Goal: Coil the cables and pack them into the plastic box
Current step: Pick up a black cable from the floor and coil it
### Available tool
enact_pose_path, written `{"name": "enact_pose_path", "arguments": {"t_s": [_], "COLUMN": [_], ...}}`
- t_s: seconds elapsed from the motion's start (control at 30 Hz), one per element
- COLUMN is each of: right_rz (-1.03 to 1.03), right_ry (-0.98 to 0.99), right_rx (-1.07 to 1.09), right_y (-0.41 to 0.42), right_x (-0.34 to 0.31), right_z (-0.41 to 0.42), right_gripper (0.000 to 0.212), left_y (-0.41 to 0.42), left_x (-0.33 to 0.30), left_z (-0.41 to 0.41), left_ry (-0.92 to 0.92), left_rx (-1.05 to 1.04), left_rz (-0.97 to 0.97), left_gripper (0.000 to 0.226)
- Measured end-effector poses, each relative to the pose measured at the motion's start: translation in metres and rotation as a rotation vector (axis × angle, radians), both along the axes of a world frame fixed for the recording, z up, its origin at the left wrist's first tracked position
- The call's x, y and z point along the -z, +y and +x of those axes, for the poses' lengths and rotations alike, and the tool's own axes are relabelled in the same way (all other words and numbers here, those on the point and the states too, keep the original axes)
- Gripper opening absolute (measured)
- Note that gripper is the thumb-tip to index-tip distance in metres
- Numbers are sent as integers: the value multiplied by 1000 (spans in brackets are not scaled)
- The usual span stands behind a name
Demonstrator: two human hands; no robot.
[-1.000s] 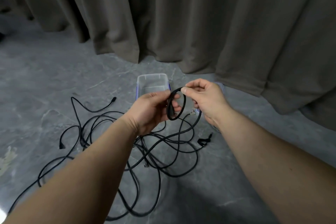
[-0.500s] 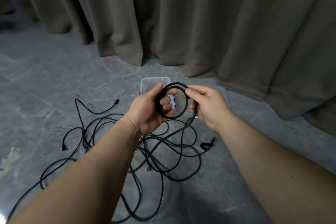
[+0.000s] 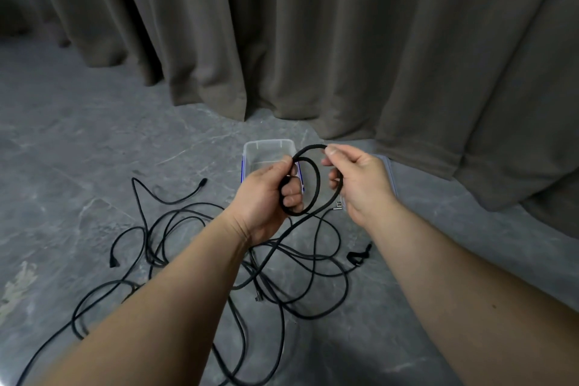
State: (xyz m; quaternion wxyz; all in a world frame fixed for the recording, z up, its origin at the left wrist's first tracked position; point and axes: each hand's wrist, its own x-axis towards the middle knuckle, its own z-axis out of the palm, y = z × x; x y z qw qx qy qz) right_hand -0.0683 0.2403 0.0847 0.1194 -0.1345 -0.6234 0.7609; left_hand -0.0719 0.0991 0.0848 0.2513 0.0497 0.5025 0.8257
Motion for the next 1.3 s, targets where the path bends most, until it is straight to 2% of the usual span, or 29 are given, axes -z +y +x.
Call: {"name": "enact_pose_path", "arguments": {"t_s": [0.1, 0.3, 0.37, 0.47, 0.57, 0.67, 0.83, 0.97, 1.03, 1.13, 1.3], "right_rz": [37, -86, -56, -37, -56, -36, 39, 481, 640, 831, 904], "right_ry": [-35, -228, -269, -303, -325, -370, -471, -457, -437, -439, -360], "right_rx": [-7, -319, -329, -322, -242, -235, -359, -450, -499, -579, -619], "right_y": [0, 2, -1, -4, -8, -4, 14, 15, 14, 11, -7], "right_x": [3, 12, 11, 3, -15, -49, -143, -247, -308, -405, -554], "right_z": [4, 13, 12, 11, 12, 21, 56, 75, 84, 101, 124], "right_gripper": [14, 22, 21, 8, 15, 12, 22, 16, 16, 28, 37], "left_y": [-3, -17, -19, -19, -18, -13, -7, 0, 3, 5, -13], "left_x": [-2, -12, -13, -19, -37, -76, -186, -291, -348, -430, -545], "left_z": [-4, -15, -17, -20, -24, -27, -26, -16, -7, 12, 45], "left_ry": [-61, -165, -180, -199, -210, -233, -298, -283, -223, -106, 98], "left_rx": [-28, -93, -152, -234, -264, -270, -279, -261, -240, -194, -46], "left_rz": [50, 347, 383, 407, 435, 441, 413, 298, 195, 33, -181], "left_gripper": [32, 16, 19, 29, 29, 29, 31, 28, 27, 28, 28]}}
